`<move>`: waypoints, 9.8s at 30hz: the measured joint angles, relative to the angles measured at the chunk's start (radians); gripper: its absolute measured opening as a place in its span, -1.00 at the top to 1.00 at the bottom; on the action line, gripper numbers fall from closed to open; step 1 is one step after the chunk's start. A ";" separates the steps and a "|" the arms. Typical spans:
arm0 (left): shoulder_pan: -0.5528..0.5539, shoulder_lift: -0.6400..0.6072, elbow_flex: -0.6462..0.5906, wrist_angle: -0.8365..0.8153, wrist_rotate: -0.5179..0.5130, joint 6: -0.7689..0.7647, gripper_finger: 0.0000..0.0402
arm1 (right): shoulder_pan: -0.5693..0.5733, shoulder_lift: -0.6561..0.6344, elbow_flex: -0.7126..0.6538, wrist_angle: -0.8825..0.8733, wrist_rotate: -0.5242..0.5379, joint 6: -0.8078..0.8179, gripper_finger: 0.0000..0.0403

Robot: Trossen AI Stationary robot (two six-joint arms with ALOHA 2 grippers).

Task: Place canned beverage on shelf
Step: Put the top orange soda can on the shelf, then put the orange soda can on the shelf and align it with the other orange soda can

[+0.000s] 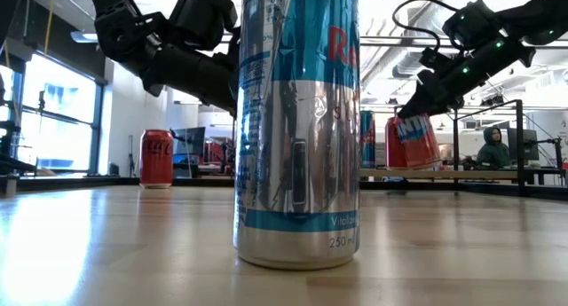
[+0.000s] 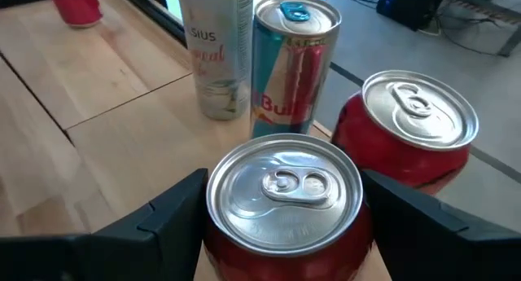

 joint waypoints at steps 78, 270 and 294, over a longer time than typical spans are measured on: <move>0.000 0.000 0.000 0.016 -0.001 -0.026 0.99 | 0.274 -0.022 0.063 -0.221 0.575 0.290 1.00; -0.028 0.000 0.000 -0.113 0.009 -0.027 0.99 | 1.589 0.663 0.732 -1.118 0.067 1.315 -0.33; -0.035 -0.111 -0.085 -0.122 0.007 -0.052 0.99 | 0.420 0.474 0.946 -1.500 0.166 0.259 -0.33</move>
